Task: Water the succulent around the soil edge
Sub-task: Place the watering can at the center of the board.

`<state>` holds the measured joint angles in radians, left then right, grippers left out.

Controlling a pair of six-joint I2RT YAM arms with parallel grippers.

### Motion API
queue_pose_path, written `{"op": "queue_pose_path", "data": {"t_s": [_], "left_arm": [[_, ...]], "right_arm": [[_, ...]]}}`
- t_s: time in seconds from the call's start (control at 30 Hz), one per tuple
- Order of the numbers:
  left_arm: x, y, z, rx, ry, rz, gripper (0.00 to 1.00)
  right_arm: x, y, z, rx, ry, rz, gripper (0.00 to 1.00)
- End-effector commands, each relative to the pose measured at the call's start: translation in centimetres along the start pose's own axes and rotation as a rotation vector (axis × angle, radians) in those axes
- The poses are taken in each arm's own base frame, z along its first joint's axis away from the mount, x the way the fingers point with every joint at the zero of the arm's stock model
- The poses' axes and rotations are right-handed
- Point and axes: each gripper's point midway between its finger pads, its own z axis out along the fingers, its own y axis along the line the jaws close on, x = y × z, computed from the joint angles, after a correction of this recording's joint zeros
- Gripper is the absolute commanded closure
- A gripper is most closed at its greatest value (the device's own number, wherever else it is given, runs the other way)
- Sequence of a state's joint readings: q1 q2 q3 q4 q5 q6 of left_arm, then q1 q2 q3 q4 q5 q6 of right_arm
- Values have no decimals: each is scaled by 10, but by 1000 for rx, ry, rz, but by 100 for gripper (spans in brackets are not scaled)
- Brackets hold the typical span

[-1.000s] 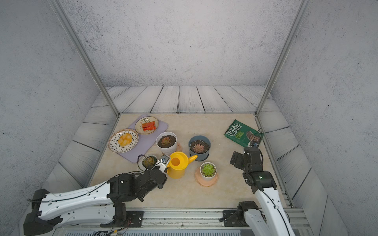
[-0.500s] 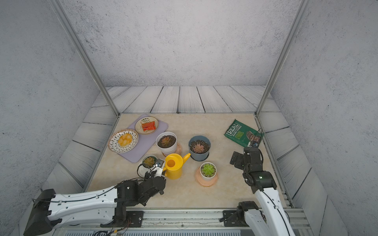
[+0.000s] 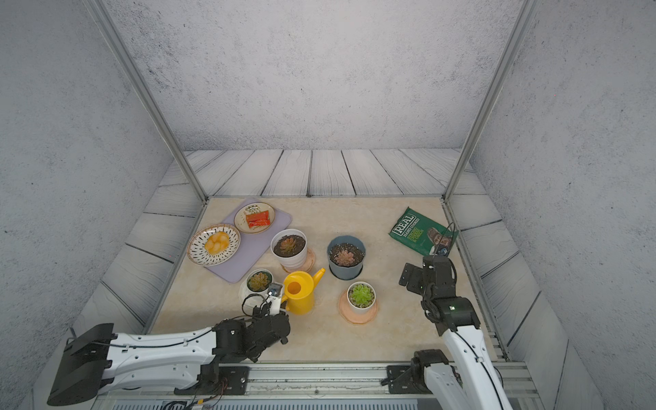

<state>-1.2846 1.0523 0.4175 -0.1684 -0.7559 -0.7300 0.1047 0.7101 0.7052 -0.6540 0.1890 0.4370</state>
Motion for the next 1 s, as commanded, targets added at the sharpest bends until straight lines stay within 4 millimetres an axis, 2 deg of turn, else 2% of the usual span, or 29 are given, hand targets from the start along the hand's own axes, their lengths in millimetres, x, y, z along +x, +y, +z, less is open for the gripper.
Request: {"op": "queue_pose_path", "data": {"t_s": [0.0, 0.33, 0.37, 0.47, 0.6, 0.73, 0.97], "left_arm": [[-5, -3, 5, -7, -34, -72, 100], [14, -11, 18, -57, 37, -53, 100], [15, -13, 19, -56, 41, -46, 97], [14, -17, 18, -49, 50, -34, 76], [17, -24, 16, -14, 70, -30, 63], [22, -36, 13, 38, 92, -21, 58], [17, -70, 11, 150, 104, 7, 57]], "right_arm": [[5, -5, 3, 25, 10, -2, 1], [5, -4, 3, 26, 11, -1, 1], [5, -5, 3, 26, 11, -1, 1], [5, -4, 3, 24, 11, -2, 1], [5, -4, 3, 23, 10, -1, 1], [5, -4, 4, 22, 11, 0, 1], [5, -4, 3, 21, 10, 0, 1]]}}
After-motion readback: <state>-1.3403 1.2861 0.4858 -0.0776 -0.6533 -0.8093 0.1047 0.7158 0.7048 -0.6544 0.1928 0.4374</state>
